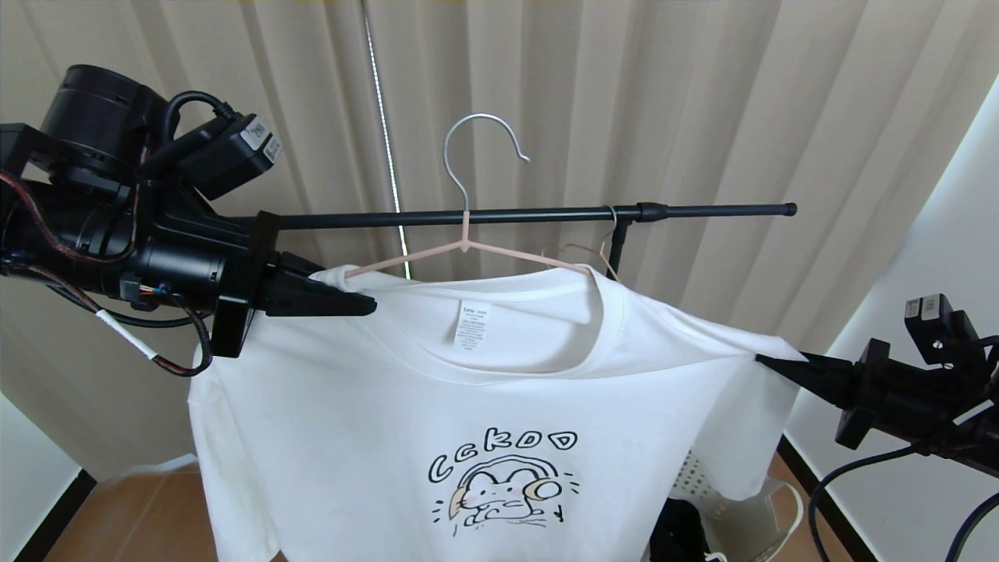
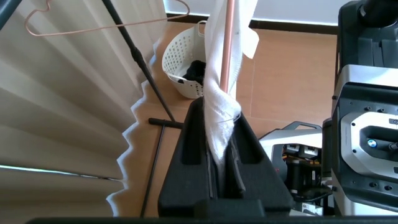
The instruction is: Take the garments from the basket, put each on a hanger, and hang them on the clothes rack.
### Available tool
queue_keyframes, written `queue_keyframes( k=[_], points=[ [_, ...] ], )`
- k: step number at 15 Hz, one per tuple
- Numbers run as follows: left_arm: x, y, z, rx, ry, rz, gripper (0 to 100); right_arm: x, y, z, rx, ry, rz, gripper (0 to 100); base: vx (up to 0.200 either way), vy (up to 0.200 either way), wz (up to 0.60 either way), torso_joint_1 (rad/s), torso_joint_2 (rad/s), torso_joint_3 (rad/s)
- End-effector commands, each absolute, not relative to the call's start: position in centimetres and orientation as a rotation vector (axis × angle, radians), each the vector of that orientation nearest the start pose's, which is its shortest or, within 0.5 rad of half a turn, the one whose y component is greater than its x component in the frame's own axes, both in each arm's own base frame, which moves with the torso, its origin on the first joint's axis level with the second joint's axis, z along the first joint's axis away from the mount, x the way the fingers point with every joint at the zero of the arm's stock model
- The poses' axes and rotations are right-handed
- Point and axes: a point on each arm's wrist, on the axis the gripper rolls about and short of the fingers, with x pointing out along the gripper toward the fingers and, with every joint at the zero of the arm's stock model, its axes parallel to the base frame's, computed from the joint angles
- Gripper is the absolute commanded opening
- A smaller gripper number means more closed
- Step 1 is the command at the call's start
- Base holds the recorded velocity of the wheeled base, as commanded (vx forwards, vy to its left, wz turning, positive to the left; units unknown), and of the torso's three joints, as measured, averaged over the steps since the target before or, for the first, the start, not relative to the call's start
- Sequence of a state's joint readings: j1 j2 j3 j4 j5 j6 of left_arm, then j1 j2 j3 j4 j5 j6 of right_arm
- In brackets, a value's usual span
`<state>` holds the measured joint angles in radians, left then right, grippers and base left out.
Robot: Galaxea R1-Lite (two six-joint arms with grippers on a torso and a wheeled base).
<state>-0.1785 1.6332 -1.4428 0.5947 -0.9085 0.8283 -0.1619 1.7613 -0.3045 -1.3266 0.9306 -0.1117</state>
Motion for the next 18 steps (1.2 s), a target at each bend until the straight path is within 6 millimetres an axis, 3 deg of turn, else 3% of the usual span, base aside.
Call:
queue_keyframes(
  k=[1, 12, 13, 18],
  points=[
    [26.3, -6.3, 27.4, 0.416, 0.295, -1.249, 0, 24.5, -2.2, 11.8, -0.038, 0.070, 0.769, 0, 0.000, 0.000, 0.00, 0.000, 0.00, 0.000],
    [25.9, -5.7, 27.4, 0.403, 0.294, -1.237, 0, 24.3, -2.4, 11.7, -0.036, 0.073, 0.763, 0, 0.000, 0.000, 0.00, 0.000, 0.00, 0.000],
    [25.9, -5.7, 27.4, 0.403, 0.294, -1.237, 0, 24.3, -2.3, 11.6, -0.037, 0.074, 0.764, 100, 0.000, 0.000, 0.00, 0.000, 0.00, 0.000],
    [26.0, -5.7, 27.5, 0.378, 0.297, -1.226, 0, 22.8, -1.0, 12.6, -0.082, 0.034, 0.811, 100, 0.000, 0.000, 0.00, 0.000, 0.00, 0.000]
  ],
)
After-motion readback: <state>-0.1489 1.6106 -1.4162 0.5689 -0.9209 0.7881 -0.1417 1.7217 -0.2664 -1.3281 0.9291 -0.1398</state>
